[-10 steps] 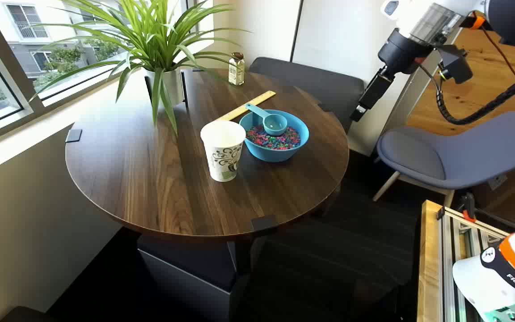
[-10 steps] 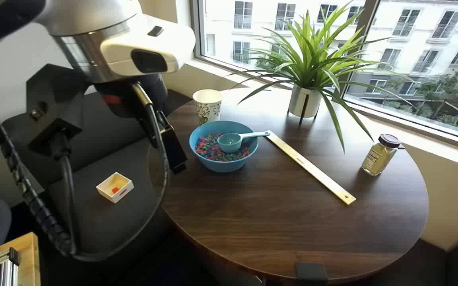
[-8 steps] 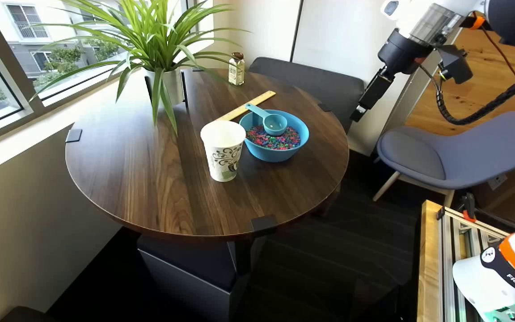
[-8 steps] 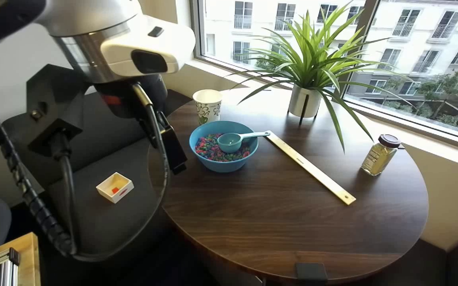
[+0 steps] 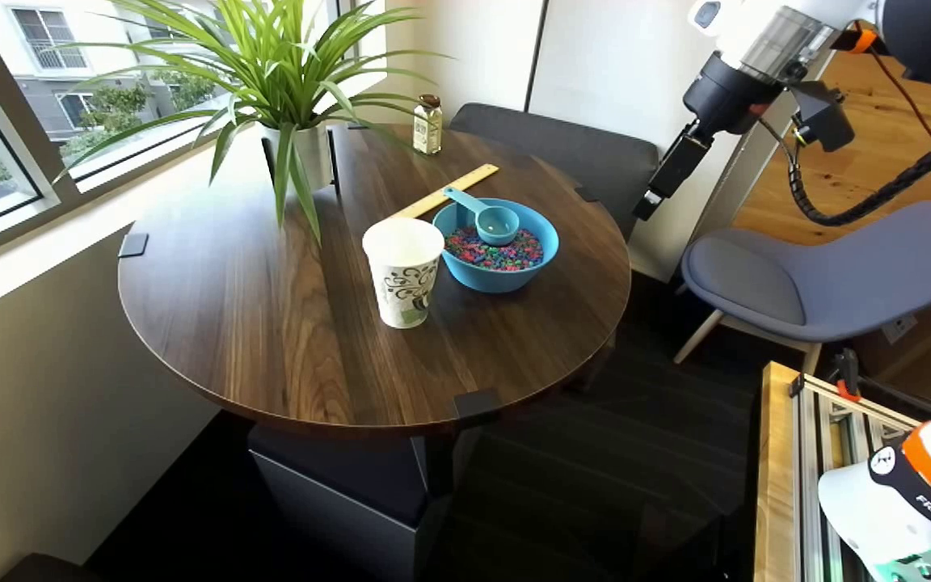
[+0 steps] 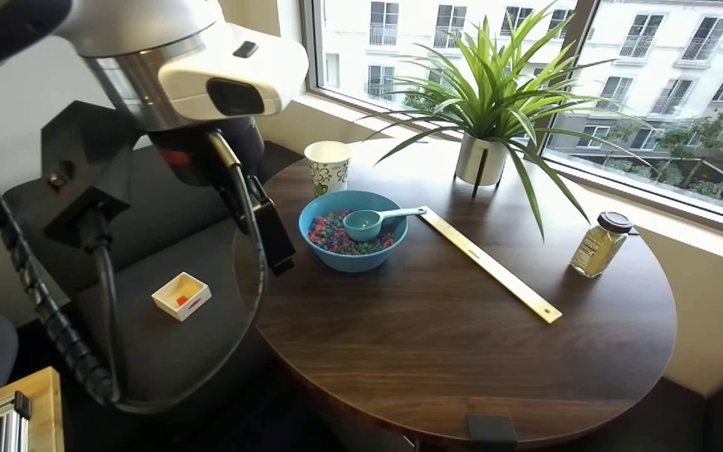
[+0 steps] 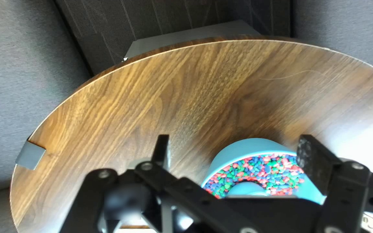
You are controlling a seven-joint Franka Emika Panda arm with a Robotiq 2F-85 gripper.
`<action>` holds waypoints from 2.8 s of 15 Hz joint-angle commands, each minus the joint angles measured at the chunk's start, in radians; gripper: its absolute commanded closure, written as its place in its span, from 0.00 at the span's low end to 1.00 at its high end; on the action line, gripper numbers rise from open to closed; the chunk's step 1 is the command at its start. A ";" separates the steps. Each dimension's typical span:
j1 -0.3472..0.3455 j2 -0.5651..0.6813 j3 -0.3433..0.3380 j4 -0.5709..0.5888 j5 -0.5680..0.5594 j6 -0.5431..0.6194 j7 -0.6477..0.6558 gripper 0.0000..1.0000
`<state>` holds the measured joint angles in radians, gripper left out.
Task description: Use the scooper to pour some of the bowl's contents into the cup
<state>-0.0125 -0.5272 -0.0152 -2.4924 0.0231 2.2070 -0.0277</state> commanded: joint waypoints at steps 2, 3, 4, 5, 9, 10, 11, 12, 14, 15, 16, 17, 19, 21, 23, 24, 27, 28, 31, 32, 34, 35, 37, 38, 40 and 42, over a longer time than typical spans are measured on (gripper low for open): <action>0.002 0.000 -0.002 0.002 -0.002 -0.003 0.001 0.00; -0.001 0.010 -0.003 0.015 0.016 -0.003 0.028 0.00; 0.017 0.032 -0.024 0.047 0.079 -0.007 0.033 0.00; 0.019 0.043 -0.030 0.066 0.112 -0.002 0.047 0.00; 0.033 0.186 -0.102 0.230 0.311 -0.007 0.020 0.00; 0.031 0.230 -0.112 0.270 0.358 0.001 0.031 0.00; 0.028 0.262 -0.118 0.303 0.404 0.003 0.045 0.00; 0.023 0.309 -0.126 0.346 0.446 -0.005 0.056 0.00; 0.007 0.377 -0.122 0.411 0.491 -0.018 0.091 0.00; -0.003 0.288 -0.108 0.328 0.446 -0.003 0.050 0.00; -0.006 0.316 -0.108 0.351 0.450 -0.003 0.051 0.00; -0.007 0.324 -0.107 0.353 0.450 -0.003 0.050 0.00; -0.007 0.316 -0.105 0.351 0.450 -0.002 0.050 0.00; -0.006 0.316 -0.088 0.335 0.452 0.072 0.095 0.00; 0.007 0.346 -0.061 0.329 0.459 0.229 0.115 0.00; 0.013 0.372 -0.052 0.340 0.456 0.298 0.112 0.00; 0.017 0.476 -0.032 0.423 0.402 0.354 0.109 0.00; 0.008 0.506 -0.029 0.449 0.363 0.332 0.127 0.00; -0.006 0.562 -0.038 0.518 0.324 0.258 0.138 0.00; 0.000 0.519 -0.028 0.453 0.350 0.326 0.118 0.00; -0.009 0.552 -0.030 0.490 0.341 0.298 0.119 0.00; -0.011 0.557 -0.030 0.500 0.340 0.294 0.119 0.00; -0.011 0.609 -0.030 0.535 0.315 0.302 0.141 0.00; -0.011 0.625 -0.031 0.549 0.284 0.283 0.150 0.00; -0.006 0.663 -0.030 0.574 0.212 0.264 0.165 0.00; 0.001 0.702 -0.024 0.601 0.188 0.261 0.180 0.00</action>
<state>-0.0155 0.1035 -0.0497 -1.9581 0.2651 2.5042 0.1133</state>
